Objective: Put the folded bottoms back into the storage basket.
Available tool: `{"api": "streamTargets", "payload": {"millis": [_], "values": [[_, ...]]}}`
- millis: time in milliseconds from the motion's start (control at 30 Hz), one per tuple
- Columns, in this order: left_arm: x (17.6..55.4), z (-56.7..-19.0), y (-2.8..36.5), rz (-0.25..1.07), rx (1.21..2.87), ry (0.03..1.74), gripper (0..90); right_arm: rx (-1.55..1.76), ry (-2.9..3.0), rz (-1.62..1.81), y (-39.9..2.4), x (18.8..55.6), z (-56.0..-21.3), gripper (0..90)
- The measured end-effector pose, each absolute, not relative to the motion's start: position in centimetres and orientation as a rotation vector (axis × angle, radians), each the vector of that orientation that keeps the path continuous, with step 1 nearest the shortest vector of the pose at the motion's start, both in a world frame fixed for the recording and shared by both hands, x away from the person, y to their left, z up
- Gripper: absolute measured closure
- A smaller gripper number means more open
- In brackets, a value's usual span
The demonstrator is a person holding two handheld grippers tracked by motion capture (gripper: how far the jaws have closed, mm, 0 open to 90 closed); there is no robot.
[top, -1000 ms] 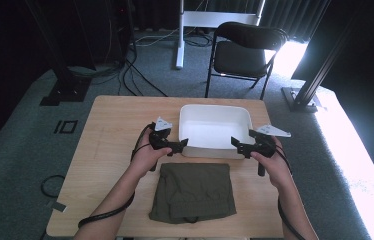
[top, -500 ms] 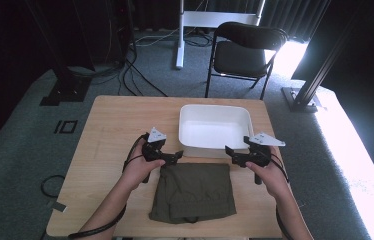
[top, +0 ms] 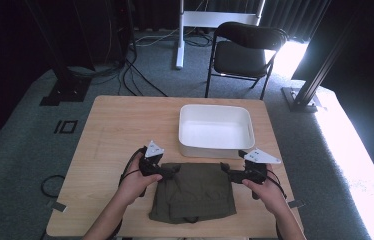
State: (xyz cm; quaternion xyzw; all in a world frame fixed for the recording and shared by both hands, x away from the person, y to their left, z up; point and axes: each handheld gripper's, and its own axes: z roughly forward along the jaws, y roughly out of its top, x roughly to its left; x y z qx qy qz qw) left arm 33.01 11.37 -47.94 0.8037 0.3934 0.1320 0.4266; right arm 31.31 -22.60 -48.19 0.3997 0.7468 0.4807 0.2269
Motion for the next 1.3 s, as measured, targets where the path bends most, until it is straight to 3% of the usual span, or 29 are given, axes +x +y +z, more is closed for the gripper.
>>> {"api": "streamTargets", "payload": {"millis": [667, 1067, 1300], "values": [[29.8, -52.3, 12.1, 0.269, 2.041, 1.085, 15.8, 1.214, 2.156, 1.233, -21.2, 29.1, -54.6, 13.5], [28.5, -54.5, 12.2, 0.216, 2.036, 1.159, 15.8, 1.304, 2.178, 1.18, -21.1, 28.8, -55.9, 13.4], [28.4, -55.0, 12.1, 0.251, 2.025, 1.165, 15.7, 1.327, 2.203, 1.17, -20.7, 28.8, -56.0, 13.3]]}}
